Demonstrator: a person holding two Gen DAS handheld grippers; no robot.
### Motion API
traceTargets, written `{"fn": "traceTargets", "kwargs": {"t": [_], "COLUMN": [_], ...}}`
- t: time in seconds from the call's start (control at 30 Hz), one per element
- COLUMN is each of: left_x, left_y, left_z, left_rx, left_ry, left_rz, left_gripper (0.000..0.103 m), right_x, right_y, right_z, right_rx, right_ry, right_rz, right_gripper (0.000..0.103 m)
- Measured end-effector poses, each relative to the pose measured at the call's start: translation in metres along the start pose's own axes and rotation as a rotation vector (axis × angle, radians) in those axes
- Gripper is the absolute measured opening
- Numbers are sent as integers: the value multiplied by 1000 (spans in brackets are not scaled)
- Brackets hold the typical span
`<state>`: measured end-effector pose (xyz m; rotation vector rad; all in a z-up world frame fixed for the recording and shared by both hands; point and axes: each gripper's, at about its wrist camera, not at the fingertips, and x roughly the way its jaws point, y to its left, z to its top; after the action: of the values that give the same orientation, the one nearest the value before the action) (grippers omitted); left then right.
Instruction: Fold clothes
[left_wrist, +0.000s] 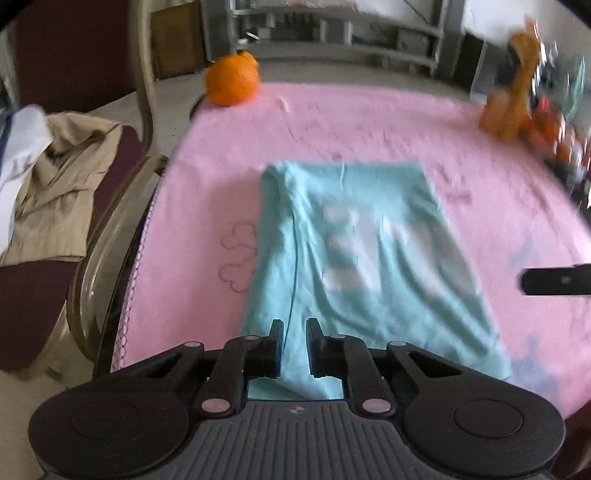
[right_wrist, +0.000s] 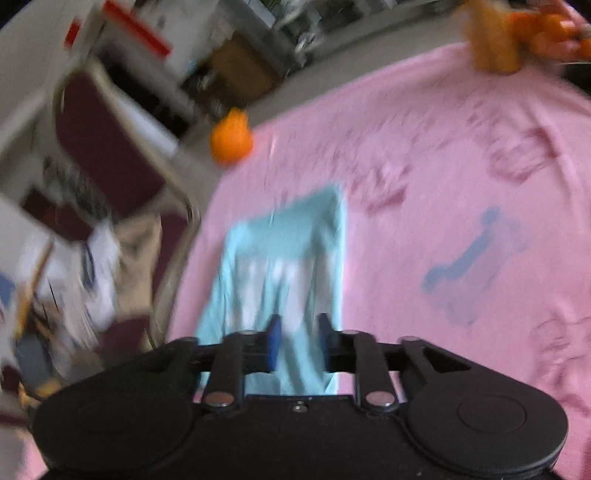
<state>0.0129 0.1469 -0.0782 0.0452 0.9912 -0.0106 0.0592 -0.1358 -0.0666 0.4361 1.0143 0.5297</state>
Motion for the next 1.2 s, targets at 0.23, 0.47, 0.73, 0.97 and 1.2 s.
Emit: {"fn": "traceTargets", "kwargs": {"t": [0.23,0.47,0.73,0.97,1.2], "left_x": [9,-18,-5,-14,-42], "left_y": [-9,0,-19,-8,5], "left_z": [-17,-37,-29,-25,8], "left_rx": [96,7,40,19,-69], "left_ry": [42,16,4,-16,-122], "left_rz": [112,62,83,61,-53], "left_gripper": [21,16,25,26,31], "right_x": [61,25,24,16,-56], "right_y": [15,11,3,11,35], "right_z": [-24,-40,-41,-42,5], "right_rx": [-220,-310,-185,-237,-275], "right_ry": [78,146,159,159,-10], "right_rz": [-14,-71,52,-7,-24], "right_gripper": [9,11,12,15,35]}}
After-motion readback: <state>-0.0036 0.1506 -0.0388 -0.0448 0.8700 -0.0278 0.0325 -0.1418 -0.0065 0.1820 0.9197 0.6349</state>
